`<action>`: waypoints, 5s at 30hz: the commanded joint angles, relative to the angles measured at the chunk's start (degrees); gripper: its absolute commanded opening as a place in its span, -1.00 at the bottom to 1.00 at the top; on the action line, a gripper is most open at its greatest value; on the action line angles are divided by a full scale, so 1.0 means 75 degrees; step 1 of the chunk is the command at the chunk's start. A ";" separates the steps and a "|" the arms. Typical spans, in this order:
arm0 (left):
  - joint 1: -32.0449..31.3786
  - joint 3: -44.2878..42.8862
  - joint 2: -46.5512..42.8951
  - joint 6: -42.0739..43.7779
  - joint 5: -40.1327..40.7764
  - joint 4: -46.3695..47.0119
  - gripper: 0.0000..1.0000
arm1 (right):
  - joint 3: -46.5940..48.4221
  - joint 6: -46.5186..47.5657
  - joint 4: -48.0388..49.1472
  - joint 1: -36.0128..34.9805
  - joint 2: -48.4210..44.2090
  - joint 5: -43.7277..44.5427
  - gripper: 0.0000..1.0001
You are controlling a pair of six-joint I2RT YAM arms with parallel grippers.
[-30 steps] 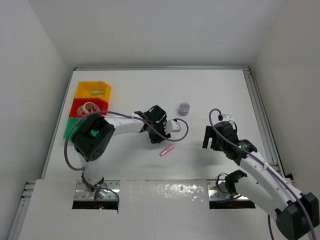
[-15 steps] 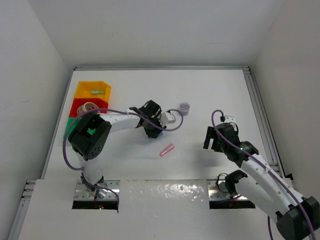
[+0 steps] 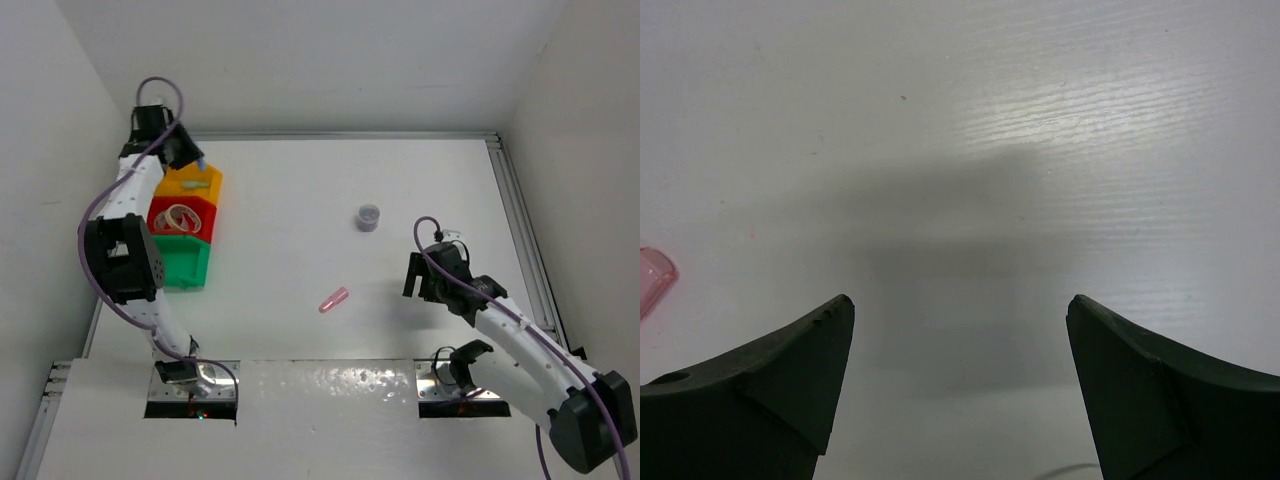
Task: Sort the stationery into containers
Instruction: Place the stationery in the storage box, then pick up the stationery from the center of the board, then place the stationery in the storage box, then pick up the stationery from the center of the board.
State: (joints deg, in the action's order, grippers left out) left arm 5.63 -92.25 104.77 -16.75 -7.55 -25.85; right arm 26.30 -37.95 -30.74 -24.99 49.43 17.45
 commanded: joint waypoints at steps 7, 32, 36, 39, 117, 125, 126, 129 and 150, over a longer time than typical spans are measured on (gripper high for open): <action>0.1253 -0.0216 0.1181 -0.3063 -0.0282 -0.0082 -1.00 | 0.0641 0.0127 0.0408 -0.0019 0.0663 -0.0112 0.70; 0.1839 -0.0883 0.1956 -0.2314 -0.1232 0.1513 -0.04 | 0.1778 0.0373 0.0150 -0.0054 0.1988 -0.0358 0.69; 0.1653 -0.1270 0.1455 -0.1380 -0.1686 0.1418 -0.48 | 0.1685 0.0420 0.0173 -0.0066 0.1836 -0.0347 0.69; 0.0507 -0.1809 0.0742 0.1499 -0.1866 0.0697 -0.51 | 0.1486 0.0432 0.0220 -0.0066 0.1649 -0.0323 0.70; 0.1710 -0.1153 0.2014 -0.2501 -0.1233 0.0903 -1.00 | 0.3582 0.0994 0.0443 0.0203 0.3569 0.0333 0.76; 0.1874 -0.0814 0.2214 -0.1962 -0.0763 0.0996 -0.74 | 0.3699 0.1087 0.0594 0.0215 0.3909 -0.0041 0.76; 0.1875 -0.0779 0.2191 -0.1938 -0.0716 0.1020 -0.70 | 0.3711 0.1123 0.0641 0.0227 0.3933 -0.0088 0.76; 0.1875 -0.0755 0.2226 -0.1880 -0.0739 0.1044 -0.56 | 0.3863 0.1345 0.0735 0.0215 0.4096 -0.0381 0.77; 0.1653 -0.1541 0.1114 -0.0170 -0.1208 0.1149 0.30 | 0.6336 0.2940 0.1743 0.0215 0.7658 -0.1295 0.62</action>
State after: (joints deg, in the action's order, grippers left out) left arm 18.85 -103.68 119.04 -23.51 -15.62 -18.70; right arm 71.00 -17.23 -18.94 -23.68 105.97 8.91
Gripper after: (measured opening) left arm 0.651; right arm 0.805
